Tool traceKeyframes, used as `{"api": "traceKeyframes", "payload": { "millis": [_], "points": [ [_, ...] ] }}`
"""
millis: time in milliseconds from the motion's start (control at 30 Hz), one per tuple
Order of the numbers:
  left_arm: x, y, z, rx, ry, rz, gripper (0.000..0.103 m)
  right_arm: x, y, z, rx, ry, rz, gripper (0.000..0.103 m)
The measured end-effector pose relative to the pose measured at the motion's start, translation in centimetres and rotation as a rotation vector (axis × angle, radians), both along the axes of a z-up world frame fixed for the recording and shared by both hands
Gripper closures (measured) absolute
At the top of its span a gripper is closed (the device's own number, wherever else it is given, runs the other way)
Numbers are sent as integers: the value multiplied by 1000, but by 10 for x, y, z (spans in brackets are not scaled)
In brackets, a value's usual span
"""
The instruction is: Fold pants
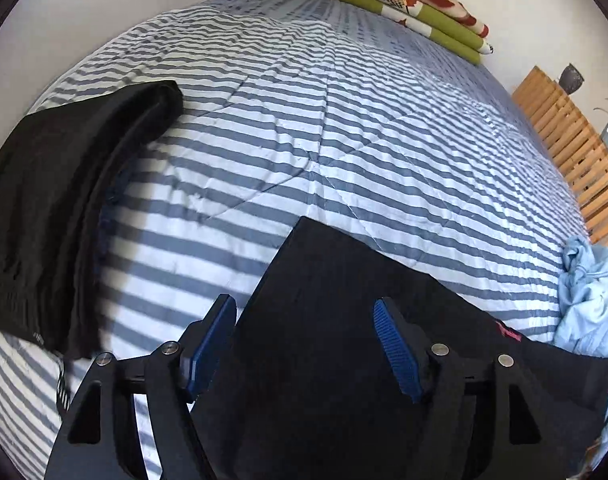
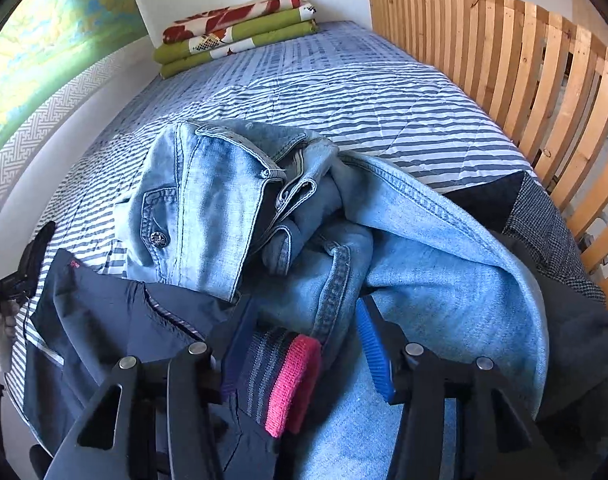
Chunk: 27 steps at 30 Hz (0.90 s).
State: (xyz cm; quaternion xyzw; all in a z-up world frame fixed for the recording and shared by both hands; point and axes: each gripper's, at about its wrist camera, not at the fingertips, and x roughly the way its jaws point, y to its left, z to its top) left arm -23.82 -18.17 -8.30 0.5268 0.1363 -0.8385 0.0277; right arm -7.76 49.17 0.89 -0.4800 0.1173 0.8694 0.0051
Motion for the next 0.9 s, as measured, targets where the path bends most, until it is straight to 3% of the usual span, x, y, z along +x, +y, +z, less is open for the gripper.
{"api": "traceKeyframes", "payload": {
  "millis": [100, 167, 267, 300, 333, 367, 433, 467, 567, 600, 700, 900],
  "points": [
    [-24, 8, -22, -37, -47, 7, 22, -2, 5, -3, -20, -16, -2, 52],
    [-33, 13, -27, -75, -12, 7, 14, -5, 6, -6, -19, -20, 2, 50],
    [-36, 24, -29, -147, -3, 4, 17, -6, 4, -4, 33, -29, -21, 50],
    [-35, 28, -29, -166, 5, -10, 19, -3, 7, -2, 5, -19, -27, 50],
    [-34, 30, -27, -173, 16, -19, 29, 1, 13, -1, -50, -17, -35, 50],
    [-33, 30, -25, -172, 26, -15, 49, 4, 18, 0, -113, -22, -44, 50],
    [-31, 28, -22, -150, 28, -7, 78, 11, 22, 2, -206, -21, -28, 50],
    [-31, 28, -21, -125, 29, -9, 87, 13, 20, 3, -220, -28, -22, 50],
    [-29, 35, -17, -143, 38, -32, 96, 11, 9, -1, -207, -58, 2, 52],
    [-25, 35, -14, -140, 45, -33, 97, 9, 4, -4, -178, -72, 1, 66],
    [-16, 26, -5, -91, 66, -15, 99, 9, -8, -4, -86, -63, -26, 88],
    [9, -6, 38, 7, 167, 34, 99, 24, -7, 33, -88, 57, -88, 95]
  ]
}}
